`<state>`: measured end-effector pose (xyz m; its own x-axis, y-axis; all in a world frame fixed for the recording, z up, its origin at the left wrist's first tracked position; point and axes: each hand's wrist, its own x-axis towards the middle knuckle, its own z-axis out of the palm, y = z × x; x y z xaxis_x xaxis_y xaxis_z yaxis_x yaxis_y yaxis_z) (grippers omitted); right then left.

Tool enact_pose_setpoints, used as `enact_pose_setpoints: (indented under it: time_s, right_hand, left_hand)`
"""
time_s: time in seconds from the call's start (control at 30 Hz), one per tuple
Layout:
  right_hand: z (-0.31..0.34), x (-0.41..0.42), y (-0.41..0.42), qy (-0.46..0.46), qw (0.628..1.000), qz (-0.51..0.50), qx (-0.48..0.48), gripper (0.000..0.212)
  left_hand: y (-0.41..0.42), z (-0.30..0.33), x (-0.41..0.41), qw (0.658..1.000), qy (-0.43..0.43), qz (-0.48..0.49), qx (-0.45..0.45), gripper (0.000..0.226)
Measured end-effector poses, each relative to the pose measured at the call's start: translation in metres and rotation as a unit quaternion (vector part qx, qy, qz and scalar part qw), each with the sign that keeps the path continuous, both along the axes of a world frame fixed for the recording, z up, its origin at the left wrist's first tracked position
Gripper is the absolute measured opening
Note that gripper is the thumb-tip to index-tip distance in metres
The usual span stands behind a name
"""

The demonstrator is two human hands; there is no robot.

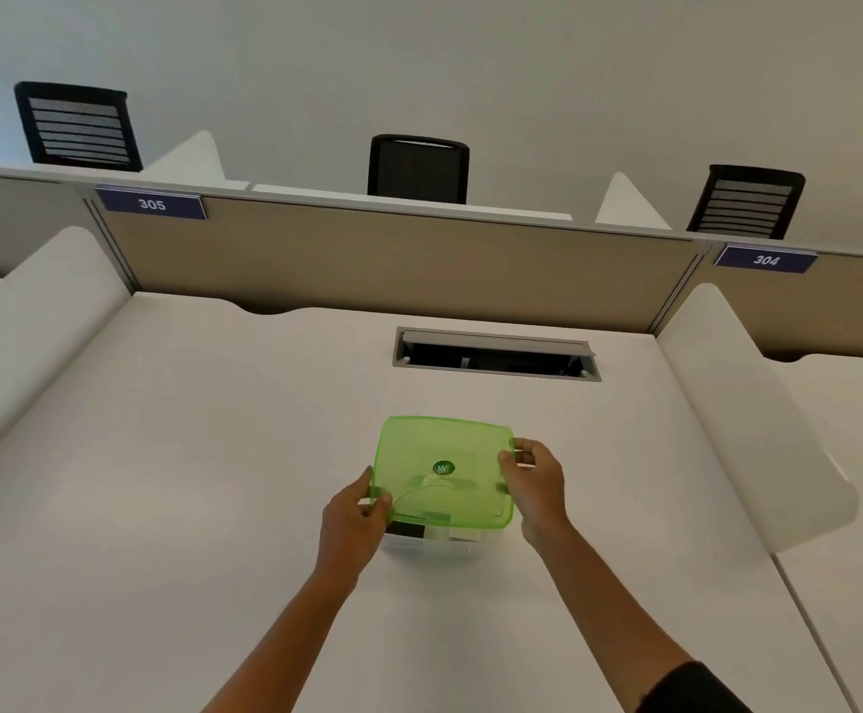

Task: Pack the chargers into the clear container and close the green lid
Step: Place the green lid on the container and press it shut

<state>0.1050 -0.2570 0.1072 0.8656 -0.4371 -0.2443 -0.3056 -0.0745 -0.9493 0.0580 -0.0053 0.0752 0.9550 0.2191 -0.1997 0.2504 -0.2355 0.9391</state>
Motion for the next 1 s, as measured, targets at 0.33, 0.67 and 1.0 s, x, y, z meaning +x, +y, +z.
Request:
enact_pose_setpoints:
  time_s: [0.33,0.67,1.0]
  right_hand:
    - [-0.039,0.004,0.002,0.087,0.981,0.083,-0.155,0.035]
    - [-0.046,0.008,0.004,0.09,0.974,0.107,-0.18,0.033]
    - [-0.055,0.01,0.002,0.122,0.955,0.108,-0.25,0.028]
  left_hand:
    - [0.002,-0.029,0.003,0.983,0.034,-0.055,0.171,0.039]
    - [0.007,-0.042,0.0,0.979,0.071,-0.059,0.184,0.052]
    - [0.012,-0.036,0.001,0.99,0.06,-0.072,0.104,0.047]
